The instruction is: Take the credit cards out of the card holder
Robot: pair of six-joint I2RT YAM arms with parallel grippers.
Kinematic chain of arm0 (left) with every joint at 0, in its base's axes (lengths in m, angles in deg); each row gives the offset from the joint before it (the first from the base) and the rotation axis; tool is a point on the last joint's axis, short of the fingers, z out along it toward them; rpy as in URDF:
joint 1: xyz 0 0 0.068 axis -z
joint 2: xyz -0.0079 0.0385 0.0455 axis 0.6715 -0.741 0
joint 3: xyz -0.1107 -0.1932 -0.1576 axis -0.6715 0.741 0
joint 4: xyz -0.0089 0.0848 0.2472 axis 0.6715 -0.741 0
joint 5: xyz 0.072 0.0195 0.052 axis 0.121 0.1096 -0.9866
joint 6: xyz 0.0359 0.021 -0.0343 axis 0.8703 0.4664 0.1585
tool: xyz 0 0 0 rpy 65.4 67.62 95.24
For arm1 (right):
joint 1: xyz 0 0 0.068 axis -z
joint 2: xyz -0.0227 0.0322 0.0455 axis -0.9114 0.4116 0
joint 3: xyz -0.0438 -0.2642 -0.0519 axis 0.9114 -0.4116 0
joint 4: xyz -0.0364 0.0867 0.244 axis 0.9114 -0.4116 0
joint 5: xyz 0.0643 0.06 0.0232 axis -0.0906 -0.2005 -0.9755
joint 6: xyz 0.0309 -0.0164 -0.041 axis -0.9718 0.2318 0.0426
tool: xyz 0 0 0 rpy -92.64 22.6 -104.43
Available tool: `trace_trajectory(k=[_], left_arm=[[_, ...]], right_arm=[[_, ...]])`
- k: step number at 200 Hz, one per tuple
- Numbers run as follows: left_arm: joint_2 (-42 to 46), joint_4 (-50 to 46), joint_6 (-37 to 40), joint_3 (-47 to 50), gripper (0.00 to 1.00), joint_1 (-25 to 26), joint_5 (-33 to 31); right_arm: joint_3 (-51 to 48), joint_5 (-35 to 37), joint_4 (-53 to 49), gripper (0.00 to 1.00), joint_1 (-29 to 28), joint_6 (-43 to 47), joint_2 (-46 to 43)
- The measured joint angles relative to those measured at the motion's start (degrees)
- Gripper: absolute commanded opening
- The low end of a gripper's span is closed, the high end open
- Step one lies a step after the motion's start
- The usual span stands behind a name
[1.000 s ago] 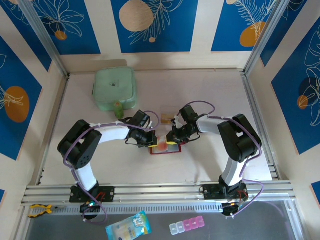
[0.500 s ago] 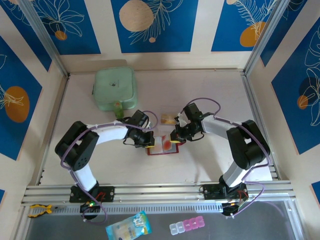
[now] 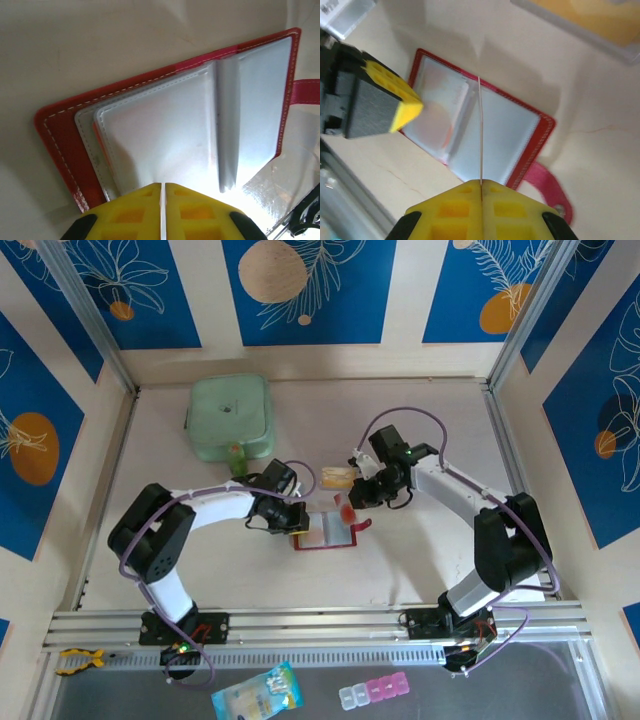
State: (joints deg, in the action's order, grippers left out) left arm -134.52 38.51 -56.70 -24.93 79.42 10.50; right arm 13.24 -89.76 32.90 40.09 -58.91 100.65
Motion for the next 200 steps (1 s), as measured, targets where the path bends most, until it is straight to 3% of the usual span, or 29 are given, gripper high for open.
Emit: trace_trajectory(k=[45,94,200], left_arm=[[2.82,0.39,0.04,0.0,0.15,0.0,-0.61],[4.57,-0.92,1.53,-0.28,0.17,-0.42,-1.95],[4.92,-4.26,2.62,-1.18,0.17,-1.88,-2.14]], right_arm=[[6.56,8.04,-3.63,0.0,0.2,18.18,-0.7],[20.04,7.96,-8.0,0.0,4.59,33.94,2.4],[40.65,2.49,-16.65,0.0,6.25,50.16,24.52]])
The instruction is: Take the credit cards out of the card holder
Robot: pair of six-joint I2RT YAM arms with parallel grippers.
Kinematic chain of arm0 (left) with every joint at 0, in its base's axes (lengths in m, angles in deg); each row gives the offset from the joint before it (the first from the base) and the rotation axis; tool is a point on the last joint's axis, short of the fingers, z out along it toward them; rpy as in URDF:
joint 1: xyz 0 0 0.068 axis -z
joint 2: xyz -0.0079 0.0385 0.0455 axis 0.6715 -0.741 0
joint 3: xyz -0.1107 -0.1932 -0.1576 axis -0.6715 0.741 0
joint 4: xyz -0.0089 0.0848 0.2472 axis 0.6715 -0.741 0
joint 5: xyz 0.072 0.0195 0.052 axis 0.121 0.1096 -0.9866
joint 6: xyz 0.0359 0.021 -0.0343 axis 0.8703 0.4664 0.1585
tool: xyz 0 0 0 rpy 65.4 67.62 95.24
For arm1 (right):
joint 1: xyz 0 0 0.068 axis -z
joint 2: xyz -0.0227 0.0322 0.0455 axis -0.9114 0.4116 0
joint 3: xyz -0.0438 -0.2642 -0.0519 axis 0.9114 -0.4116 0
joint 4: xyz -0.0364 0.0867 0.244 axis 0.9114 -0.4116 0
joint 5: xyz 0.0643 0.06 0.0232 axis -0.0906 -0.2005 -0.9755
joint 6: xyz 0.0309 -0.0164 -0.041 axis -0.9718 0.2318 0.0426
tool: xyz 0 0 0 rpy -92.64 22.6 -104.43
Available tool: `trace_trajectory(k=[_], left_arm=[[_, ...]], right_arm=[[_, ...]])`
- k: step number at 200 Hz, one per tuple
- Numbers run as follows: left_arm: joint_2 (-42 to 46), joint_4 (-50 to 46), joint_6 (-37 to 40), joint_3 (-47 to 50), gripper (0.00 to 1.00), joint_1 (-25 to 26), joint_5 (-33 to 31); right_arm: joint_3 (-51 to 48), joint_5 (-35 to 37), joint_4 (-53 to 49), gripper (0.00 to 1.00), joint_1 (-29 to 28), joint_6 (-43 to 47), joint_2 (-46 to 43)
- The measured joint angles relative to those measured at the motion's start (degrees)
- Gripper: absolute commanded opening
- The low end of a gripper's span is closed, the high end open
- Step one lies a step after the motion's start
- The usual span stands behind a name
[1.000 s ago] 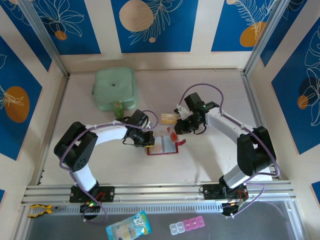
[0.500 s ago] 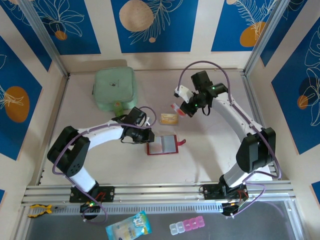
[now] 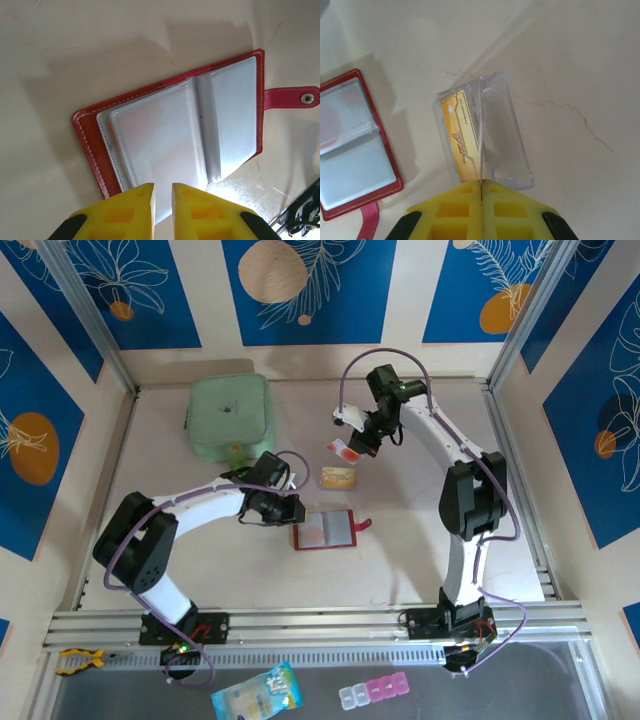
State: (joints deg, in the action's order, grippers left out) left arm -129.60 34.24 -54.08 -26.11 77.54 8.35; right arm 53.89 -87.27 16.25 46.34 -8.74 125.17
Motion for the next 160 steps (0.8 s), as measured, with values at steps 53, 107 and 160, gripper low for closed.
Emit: trace_trajectory(k=[53,107,160], left_arm=[[0.31,-1.07,0.37,0.0,0.17,-0.59,0.0],[0.31,-2.12,0.39,-0.94,0.17,-1.14,0.02],[0.26,-2.62,0.42,-1.38,0.17,-1.18,0.02]], right_arm=[[4.35,0.07,-3.93,0.0,0.37,3.89,5.66],[6.62,-0.48,-6.16,0.0,0.94,5.35,6.4],[7.21,-2.38,-5.9,0.0,1.44,5.84,6.38]])
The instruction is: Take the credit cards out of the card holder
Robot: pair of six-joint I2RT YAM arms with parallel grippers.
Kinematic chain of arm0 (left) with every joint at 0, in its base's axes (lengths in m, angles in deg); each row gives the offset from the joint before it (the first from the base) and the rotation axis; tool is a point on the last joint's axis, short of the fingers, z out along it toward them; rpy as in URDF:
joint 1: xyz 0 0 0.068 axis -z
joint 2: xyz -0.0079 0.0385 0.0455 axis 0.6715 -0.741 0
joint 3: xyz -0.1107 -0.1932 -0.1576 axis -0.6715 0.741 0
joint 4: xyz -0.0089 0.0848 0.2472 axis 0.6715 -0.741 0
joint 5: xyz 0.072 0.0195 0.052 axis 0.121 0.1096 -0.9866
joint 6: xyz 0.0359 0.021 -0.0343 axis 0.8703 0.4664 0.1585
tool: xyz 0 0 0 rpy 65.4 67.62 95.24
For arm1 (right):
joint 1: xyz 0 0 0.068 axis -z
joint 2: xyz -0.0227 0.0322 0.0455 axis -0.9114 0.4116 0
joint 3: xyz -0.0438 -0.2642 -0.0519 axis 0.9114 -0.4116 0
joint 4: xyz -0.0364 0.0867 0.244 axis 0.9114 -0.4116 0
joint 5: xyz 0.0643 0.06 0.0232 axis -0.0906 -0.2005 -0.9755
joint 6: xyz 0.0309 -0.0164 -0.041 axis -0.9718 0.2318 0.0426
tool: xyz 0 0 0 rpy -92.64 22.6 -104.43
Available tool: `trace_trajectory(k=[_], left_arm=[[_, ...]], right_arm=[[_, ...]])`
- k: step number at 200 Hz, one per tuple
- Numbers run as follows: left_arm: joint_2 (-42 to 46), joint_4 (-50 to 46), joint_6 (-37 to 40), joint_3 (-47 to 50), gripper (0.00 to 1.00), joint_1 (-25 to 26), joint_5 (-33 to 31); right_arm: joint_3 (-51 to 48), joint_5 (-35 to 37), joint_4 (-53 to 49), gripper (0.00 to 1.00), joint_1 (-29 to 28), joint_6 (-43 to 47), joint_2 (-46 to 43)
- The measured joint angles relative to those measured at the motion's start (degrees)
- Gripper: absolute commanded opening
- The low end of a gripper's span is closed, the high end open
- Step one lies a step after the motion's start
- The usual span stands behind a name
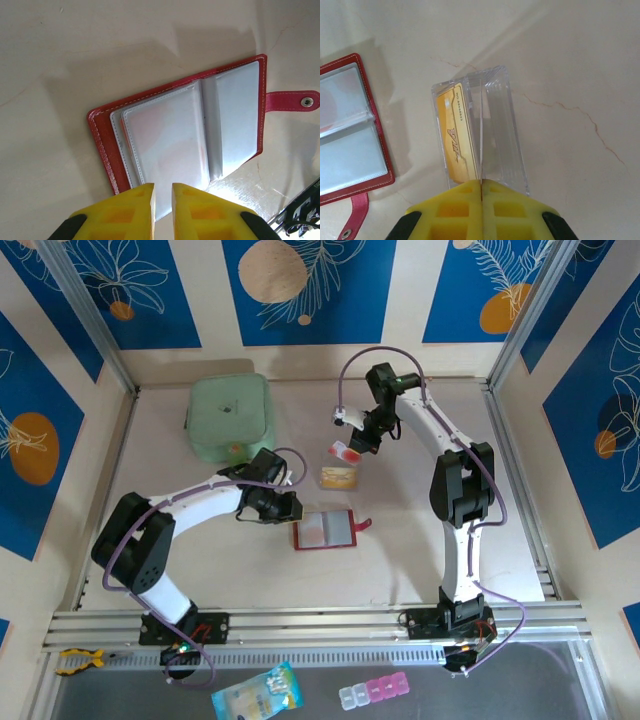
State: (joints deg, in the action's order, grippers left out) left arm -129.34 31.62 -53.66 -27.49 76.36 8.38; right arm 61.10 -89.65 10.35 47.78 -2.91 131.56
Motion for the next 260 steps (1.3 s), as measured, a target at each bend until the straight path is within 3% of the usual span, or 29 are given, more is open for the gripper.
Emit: trace_trajectory(k=[94,118,133,211,260], left_arm=[[0.0,-1.27,1.07,-0.13,0.17,-0.48,-0.02],[0.0,-1.27,1.07,-0.13,0.17,-0.59,-0.02],[0.0,-1.25,1.07,-0.13,0.17,-0.66,-0.02],[0.0,-1.22,1.05,-0.13,0.17,-0.7,0.0],[0.0,-0.02,0.74,0.11,0.17,-0.7,0.24]], right_arm=[[3.65,0.31,-1.27,0.0,-0.02,2.64,3.89],[3.63,0.52,-1.46,0.18,-0.02,2.73,4.59],[3.63,0.81,-1.01,0.21,-0.02,2.75,4.57],[1.01,1.33,5.77,0.2,-0.33,-1.88,3.54],[-6.97,1.05,11.56,0.17,-2.1,-11.37,-2.34]])
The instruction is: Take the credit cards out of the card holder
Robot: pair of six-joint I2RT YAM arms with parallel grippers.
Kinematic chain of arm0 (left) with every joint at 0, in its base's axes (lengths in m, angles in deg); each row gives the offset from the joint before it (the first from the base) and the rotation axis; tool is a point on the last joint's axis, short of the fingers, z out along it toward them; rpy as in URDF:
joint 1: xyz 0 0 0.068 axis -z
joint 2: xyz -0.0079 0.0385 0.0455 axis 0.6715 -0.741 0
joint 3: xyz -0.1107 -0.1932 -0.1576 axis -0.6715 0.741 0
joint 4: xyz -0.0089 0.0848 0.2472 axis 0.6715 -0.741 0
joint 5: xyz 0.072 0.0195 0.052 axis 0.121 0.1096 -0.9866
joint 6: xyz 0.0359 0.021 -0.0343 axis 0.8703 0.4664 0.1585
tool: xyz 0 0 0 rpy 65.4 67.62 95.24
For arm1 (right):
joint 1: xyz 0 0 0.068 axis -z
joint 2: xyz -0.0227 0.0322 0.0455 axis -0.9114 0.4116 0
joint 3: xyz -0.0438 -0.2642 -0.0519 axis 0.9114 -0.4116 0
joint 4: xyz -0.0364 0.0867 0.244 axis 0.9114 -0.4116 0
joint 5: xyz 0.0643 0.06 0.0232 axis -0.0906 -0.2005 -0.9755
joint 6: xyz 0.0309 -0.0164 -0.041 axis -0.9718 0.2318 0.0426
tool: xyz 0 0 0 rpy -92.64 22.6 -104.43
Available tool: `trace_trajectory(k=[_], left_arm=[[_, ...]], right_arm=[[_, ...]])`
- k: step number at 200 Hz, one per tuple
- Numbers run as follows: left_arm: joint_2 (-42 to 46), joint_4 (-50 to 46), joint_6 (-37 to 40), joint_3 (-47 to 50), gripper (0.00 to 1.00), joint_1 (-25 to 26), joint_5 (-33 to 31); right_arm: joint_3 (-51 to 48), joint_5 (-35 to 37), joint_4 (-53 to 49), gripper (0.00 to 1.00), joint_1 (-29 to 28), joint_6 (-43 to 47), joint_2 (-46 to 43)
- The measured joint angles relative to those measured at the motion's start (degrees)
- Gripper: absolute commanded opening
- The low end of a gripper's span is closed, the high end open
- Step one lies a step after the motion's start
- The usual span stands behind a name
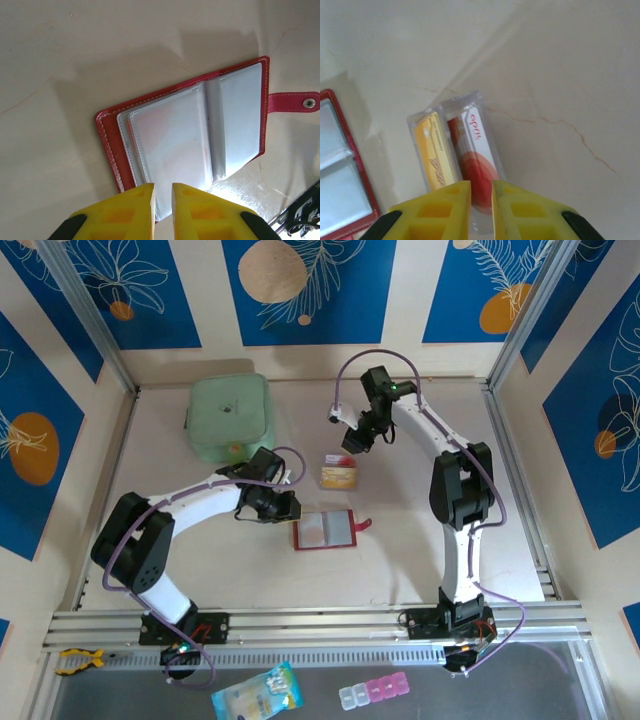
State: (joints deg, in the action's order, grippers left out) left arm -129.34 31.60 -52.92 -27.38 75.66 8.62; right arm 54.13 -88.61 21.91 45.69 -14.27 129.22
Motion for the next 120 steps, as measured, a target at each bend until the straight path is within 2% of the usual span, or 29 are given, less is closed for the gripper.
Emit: trace_trajectory(k=[29,71,120], left_arm=[[0.0,1.64,-0.81,1.01,0.17,0.0,0.07],[0.0,3.63,-1.68,2.93,0.17,0.0,0.44],[0.15,6.73,-3.48,6.05,0.12,0.0,1.14]], right_arm=[[-7.93,0.07,5.46,0.16,-1.49,-10.75,-5.64],[-20.72,0.39,13.42,0.13,-3.76,-30.75,-15.34],[-35.45,0.7,21.62,0.09,-7.89,-52.26,-24.81]])
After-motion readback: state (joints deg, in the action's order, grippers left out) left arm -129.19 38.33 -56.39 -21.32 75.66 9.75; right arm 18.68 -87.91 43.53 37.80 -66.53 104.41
